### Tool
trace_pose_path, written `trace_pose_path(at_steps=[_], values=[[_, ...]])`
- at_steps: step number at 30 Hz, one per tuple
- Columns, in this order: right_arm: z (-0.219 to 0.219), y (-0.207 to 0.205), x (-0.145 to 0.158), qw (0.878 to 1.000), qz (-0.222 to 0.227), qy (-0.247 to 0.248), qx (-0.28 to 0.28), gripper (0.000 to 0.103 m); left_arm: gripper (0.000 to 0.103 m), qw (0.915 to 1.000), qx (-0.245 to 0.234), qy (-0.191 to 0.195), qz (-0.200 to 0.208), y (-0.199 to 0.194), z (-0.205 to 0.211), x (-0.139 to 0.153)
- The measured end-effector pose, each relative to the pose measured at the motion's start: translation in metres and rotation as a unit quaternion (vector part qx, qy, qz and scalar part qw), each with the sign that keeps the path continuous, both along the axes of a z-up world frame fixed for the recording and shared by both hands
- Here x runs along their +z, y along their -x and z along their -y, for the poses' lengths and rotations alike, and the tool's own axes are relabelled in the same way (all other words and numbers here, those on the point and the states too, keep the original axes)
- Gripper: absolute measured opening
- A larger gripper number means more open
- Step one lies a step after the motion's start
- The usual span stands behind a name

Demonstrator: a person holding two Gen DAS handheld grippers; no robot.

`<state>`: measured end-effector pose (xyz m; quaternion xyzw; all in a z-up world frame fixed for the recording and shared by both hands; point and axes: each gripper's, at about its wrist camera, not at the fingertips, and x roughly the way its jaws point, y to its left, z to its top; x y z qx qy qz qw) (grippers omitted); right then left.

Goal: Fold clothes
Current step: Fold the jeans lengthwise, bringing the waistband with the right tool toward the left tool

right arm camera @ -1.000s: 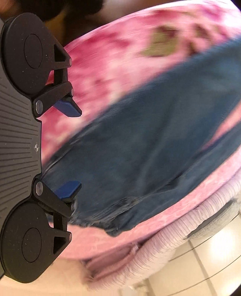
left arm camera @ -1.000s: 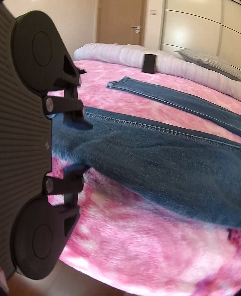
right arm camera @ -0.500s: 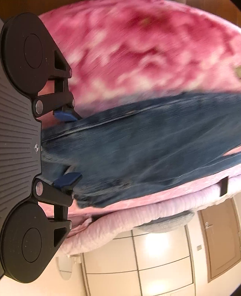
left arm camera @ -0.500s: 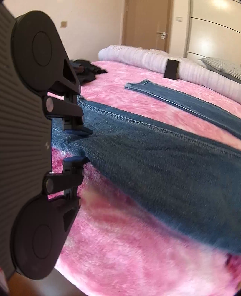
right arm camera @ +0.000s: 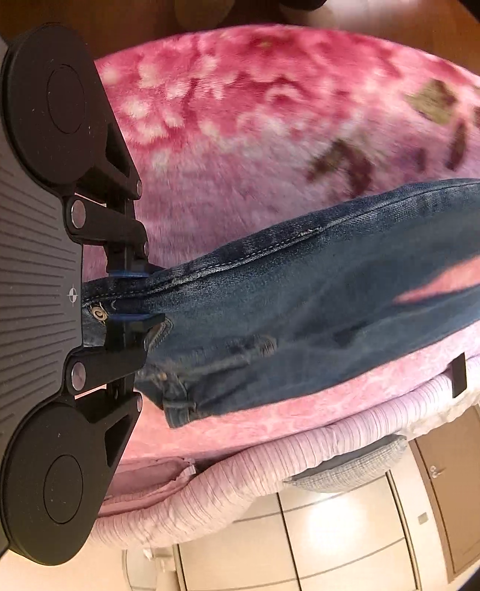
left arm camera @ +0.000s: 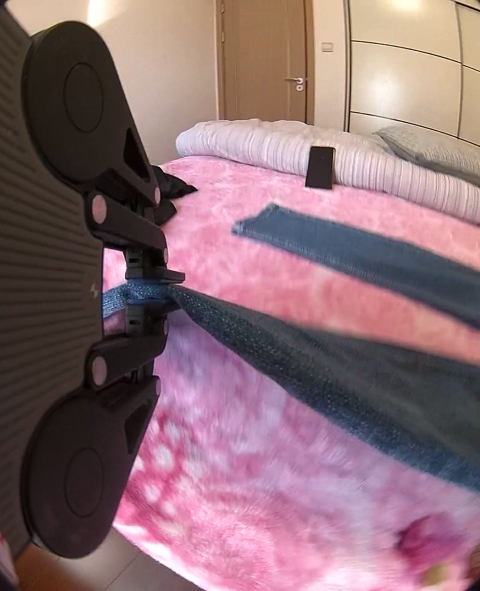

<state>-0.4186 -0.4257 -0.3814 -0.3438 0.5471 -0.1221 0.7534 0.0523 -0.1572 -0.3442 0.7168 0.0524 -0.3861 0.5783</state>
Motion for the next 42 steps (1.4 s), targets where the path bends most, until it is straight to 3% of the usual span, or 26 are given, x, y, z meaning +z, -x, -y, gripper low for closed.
trace_pose_path(at_steps=[8, 14, 22, 30, 38, 42], values=[[0.046, -0.020, 0.088, 0.999, -0.019, -0.042, 0.027, 0.016, 0.006, 0.9998, 0.003, -0.005, -0.020, -0.014, 0.024, 0.097], [0.091, -0.057, 0.122, 0.996, -0.064, -0.053, 0.036, 0.016, 0.006, 0.9962, -0.019, -0.044, -0.073, -0.058, 0.084, 0.127], [0.178, -0.148, 0.124, 0.989, -0.123, -0.075, 0.009, 0.016, 0.007, 0.9769, -0.068, -0.117, -0.165, -0.148, 0.183, 0.108], [0.251, -0.204, 0.085, 0.983, -0.141, -0.112, -0.040, 0.016, 0.008, 0.9645, -0.078, -0.159, -0.196, -0.211, 0.282, 0.056], [0.313, -0.231, 0.036, 0.975, -0.149, -0.158, -0.054, 0.016, 0.012, 0.9620, -0.031, -0.166, -0.214, -0.246, 0.353, 0.013], [0.332, -0.239, 0.010, 0.971, -0.153, -0.176, -0.051, 0.016, 0.014, 0.9638, -0.022, -0.182, -0.194, -0.246, 0.376, -0.015]])
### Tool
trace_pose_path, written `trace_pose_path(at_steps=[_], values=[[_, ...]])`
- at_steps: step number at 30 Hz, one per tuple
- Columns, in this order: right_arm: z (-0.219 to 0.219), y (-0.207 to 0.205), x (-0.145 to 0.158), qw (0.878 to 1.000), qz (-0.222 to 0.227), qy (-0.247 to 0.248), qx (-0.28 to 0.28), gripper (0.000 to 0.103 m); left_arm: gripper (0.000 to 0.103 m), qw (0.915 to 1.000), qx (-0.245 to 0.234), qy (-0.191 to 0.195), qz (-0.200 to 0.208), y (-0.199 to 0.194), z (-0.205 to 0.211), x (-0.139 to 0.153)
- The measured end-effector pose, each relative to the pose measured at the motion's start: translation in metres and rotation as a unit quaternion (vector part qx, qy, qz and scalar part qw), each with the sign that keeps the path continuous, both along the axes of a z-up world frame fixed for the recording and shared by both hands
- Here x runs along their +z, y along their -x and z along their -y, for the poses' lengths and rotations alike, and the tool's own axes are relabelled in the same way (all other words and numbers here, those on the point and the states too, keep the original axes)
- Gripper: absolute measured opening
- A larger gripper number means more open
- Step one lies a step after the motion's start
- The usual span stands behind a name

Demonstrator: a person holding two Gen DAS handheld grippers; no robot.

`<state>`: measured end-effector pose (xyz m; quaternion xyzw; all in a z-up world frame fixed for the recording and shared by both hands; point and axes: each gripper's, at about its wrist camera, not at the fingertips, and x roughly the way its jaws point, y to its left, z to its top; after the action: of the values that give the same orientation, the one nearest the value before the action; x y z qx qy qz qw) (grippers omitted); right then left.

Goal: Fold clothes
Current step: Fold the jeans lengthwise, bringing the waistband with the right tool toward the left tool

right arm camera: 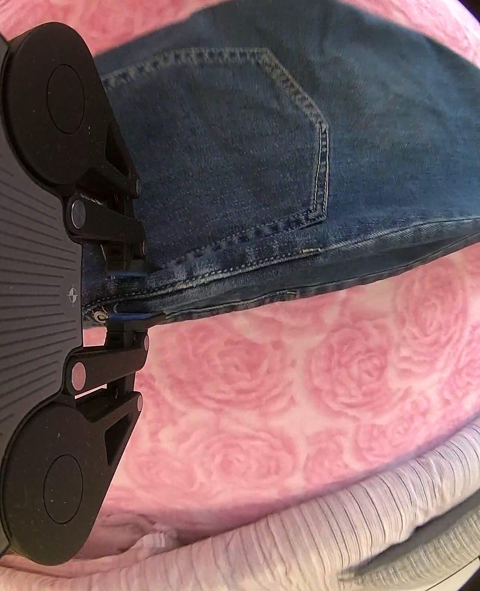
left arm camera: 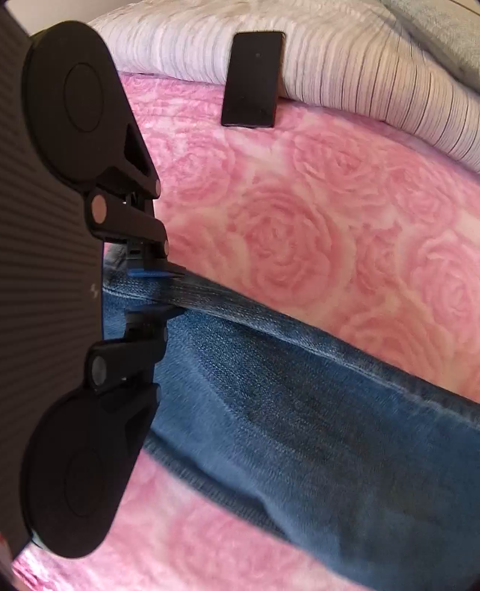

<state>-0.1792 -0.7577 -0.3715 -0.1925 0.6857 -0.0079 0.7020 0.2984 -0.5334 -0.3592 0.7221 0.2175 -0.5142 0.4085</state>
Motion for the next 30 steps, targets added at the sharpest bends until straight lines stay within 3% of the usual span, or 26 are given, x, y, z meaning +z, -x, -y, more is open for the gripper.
trace_pose_path(at_steps=[2, 3, 5, 8, 13, 17, 19, 23, 26, 30], values=[[0.006, -0.003, -0.011, 1.000, 0.000, -0.004, 0.000, 0.019, 0.015, 0.9998, -0.005, -0.007, 0.018, 0.003, 0.005, -0.013], [0.010, -0.002, -0.013, 1.000, 0.011, 0.007, -0.012, 0.029, 0.017, 0.9995, -0.007, -0.011, 0.027, 0.005, 0.007, -0.018], [0.019, -0.001, -0.017, 0.998, 0.034, 0.029, -0.038, 0.034, 0.020, 0.9988, -0.014, -0.014, 0.045, 0.008, 0.007, -0.023], [0.034, 0.012, -0.006, 0.988, 0.075, 0.053, -0.123, 0.035, 0.020, 0.9977, -0.019, -0.015, 0.063, 0.013, 0.004, -0.023], [0.028, 0.058, 0.024, 0.959, 0.131, 0.078, -0.241, 0.035, 0.021, 0.9971, -0.010, 0.005, 0.075, 0.024, 0.004, -0.009], [0.007, 0.109, 0.039, 0.931, 0.152, 0.057, -0.327, 0.035, 0.022, 0.9969, -0.005, 0.024, 0.075, 0.045, 0.001, 0.003], [0.000, 0.129, 0.034, 0.913, 0.154, 0.026, -0.376, 0.035, 0.024, 0.9971, -0.001, 0.024, 0.072, 0.056, -0.004, 0.007], [-0.007, 0.149, 0.016, 0.892, 0.157, -0.017, -0.423, 0.035, 0.025, 0.9973, 0.008, 0.023, 0.069, 0.077, -0.017, 0.016], [-0.017, 0.148, 0.028, 0.887, 0.176, 0.003, -0.427, 0.035, 0.028, 0.9965, 0.022, 0.023, 0.078, 0.086, -0.041, 0.031], [-0.048, 0.130, 0.048, 0.900, 0.215, 0.008, -0.379, 0.035, 0.031, 0.9939, 0.042, 0.026, 0.099, 0.092, -0.079, 0.046]])
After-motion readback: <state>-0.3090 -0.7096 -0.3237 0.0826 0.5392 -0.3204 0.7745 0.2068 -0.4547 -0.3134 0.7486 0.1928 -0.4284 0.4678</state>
